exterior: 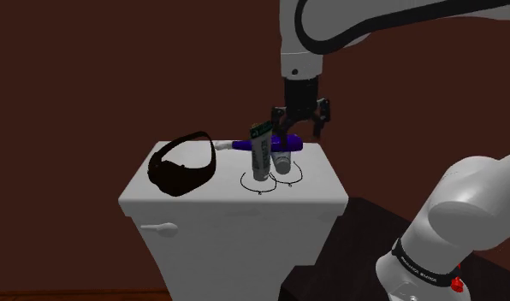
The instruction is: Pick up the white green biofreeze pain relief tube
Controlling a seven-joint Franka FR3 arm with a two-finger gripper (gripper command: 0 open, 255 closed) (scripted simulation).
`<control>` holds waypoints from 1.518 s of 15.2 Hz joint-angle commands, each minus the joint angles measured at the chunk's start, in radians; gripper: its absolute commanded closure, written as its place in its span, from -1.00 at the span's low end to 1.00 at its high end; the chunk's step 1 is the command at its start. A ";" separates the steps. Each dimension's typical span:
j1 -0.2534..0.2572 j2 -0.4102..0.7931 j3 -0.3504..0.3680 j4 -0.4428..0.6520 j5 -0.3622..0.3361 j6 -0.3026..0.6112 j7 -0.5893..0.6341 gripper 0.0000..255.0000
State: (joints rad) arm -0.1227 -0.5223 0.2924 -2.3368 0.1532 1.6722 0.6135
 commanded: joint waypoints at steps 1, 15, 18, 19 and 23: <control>-0.034 0.083 0.050 0.051 0.001 0.037 0.155 -1.00; -0.055 0.167 0.096 0.008 -0.005 0.165 0.271 1.00; -0.055 0.167 0.097 0.007 -0.004 0.166 0.271 1.00; -0.055 0.168 0.096 0.007 -0.005 0.166 0.271 1.00; -0.055 0.163 0.095 0.016 -0.005 0.153 0.271 1.00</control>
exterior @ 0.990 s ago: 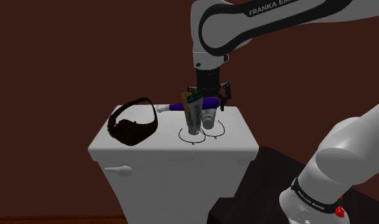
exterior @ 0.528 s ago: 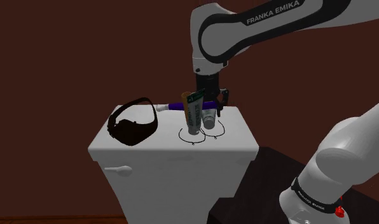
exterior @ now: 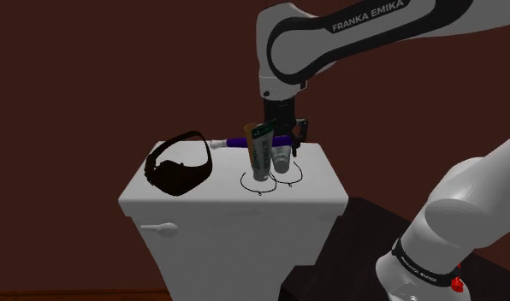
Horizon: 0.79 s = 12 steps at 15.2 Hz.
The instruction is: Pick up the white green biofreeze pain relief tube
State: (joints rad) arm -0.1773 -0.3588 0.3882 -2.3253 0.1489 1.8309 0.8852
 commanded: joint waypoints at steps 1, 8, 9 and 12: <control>-0.001 -0.004 -0.003 0.015 -0.001 -0.019 -0.001 1.00; -0.003 -0.021 -0.014 0.094 -0.004 -0.116 -0.002 1.00; -0.003 -0.023 -0.016 0.106 -0.004 -0.130 -0.002 1.00; -0.005 -0.026 -0.020 0.144 -0.006 -0.170 -0.002 1.00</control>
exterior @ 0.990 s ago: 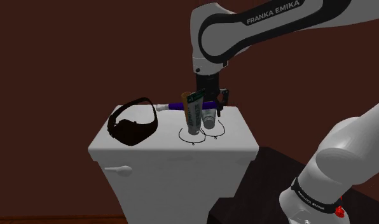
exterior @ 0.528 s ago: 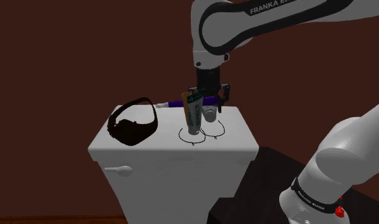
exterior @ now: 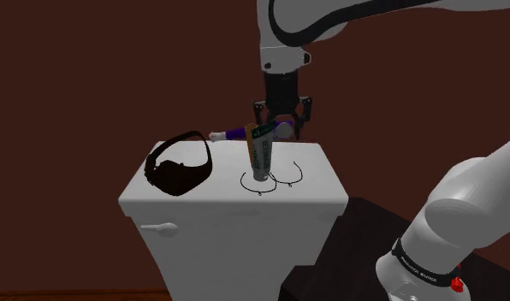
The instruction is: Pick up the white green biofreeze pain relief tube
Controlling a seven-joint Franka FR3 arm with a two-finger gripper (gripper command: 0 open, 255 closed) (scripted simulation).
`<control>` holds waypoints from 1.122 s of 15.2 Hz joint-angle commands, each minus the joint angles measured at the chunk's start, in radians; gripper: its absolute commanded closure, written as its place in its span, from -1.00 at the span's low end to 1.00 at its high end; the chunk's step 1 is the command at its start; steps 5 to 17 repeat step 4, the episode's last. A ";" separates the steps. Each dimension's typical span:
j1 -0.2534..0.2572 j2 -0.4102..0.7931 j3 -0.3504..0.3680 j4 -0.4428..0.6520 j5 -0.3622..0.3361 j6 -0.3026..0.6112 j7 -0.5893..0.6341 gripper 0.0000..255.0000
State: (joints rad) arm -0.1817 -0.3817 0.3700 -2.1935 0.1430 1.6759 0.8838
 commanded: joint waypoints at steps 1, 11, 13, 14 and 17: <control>-0.001 -0.004 -0.003 0.025 -0.001 -0.029 0.000 1.00; -0.001 -0.004 -0.005 0.040 -0.002 -0.044 0.000 1.00; -0.001 -0.004 -0.005 0.040 -0.002 -0.044 0.000 1.00; -0.001 -0.004 -0.005 0.040 -0.002 -0.044 0.000 1.00; -0.001 -0.004 -0.005 0.040 -0.002 -0.044 0.000 1.00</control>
